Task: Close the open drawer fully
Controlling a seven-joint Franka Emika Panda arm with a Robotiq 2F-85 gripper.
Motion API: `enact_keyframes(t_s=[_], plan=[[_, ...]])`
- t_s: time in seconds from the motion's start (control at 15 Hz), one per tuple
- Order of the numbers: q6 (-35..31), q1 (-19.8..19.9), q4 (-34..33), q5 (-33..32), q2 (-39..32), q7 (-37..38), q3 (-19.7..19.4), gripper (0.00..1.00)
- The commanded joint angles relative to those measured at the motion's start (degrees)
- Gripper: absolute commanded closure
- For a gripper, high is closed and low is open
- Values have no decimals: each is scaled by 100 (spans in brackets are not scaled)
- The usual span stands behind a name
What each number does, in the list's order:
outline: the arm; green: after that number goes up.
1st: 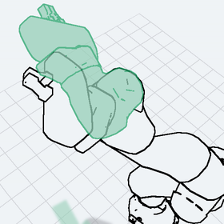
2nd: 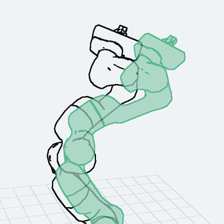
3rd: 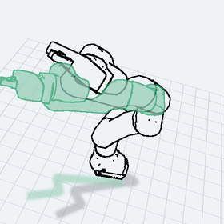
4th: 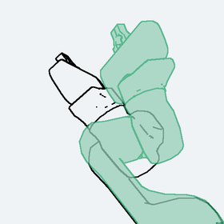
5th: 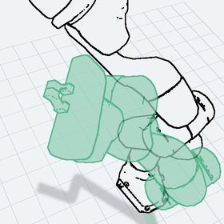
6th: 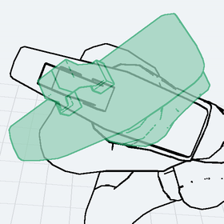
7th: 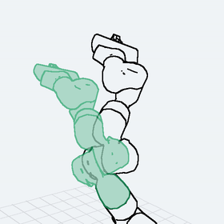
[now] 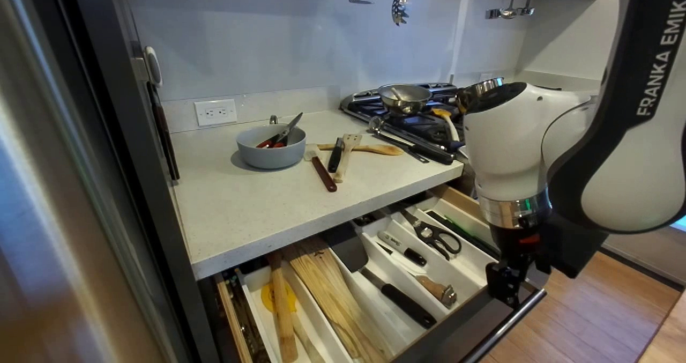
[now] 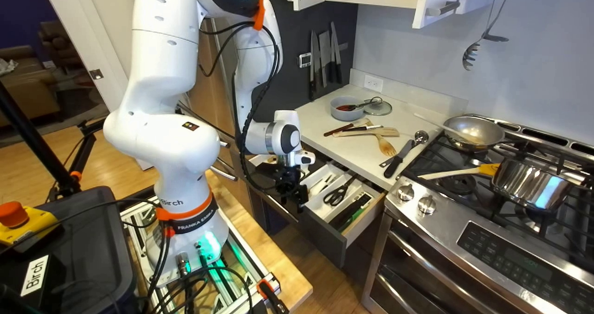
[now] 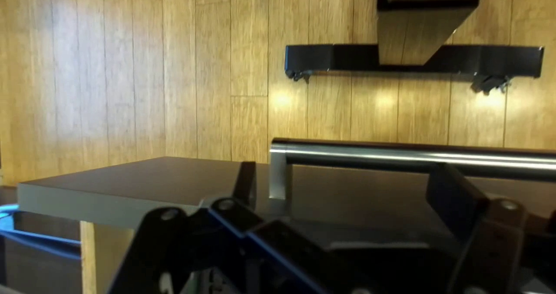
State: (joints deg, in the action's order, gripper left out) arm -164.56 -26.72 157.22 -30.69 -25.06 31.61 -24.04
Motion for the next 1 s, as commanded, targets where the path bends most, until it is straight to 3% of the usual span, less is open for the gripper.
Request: enact_keyframes(t_s=[0.0, 0.13, 0.27, 0.4, 0.47, 0.67, 0.8, 0.87, 0.93], plan=[[-285, -408, -395, -434, 41, 406, -841, 0], [-278, -344, -793, -362, -87, 313, -1051, 0], [-233, -9, -1181, -65, -212, 120, -935, 0], [-396, 325, -1118, 212, 37, -56, -710, 0], [-543, 587, -738, 374, 400, -404, -437, 0], [-1154, 896, 341, 648, 970, -991, -10, 0], [-1478, 1340, 974, 634, 1187, -1052, 507, 0], [-1715, 1903, 260, 910, 271, -1385, 1247, 0], [-2034, 2284, 460, 544, 155, -1242, 1596, 0]])
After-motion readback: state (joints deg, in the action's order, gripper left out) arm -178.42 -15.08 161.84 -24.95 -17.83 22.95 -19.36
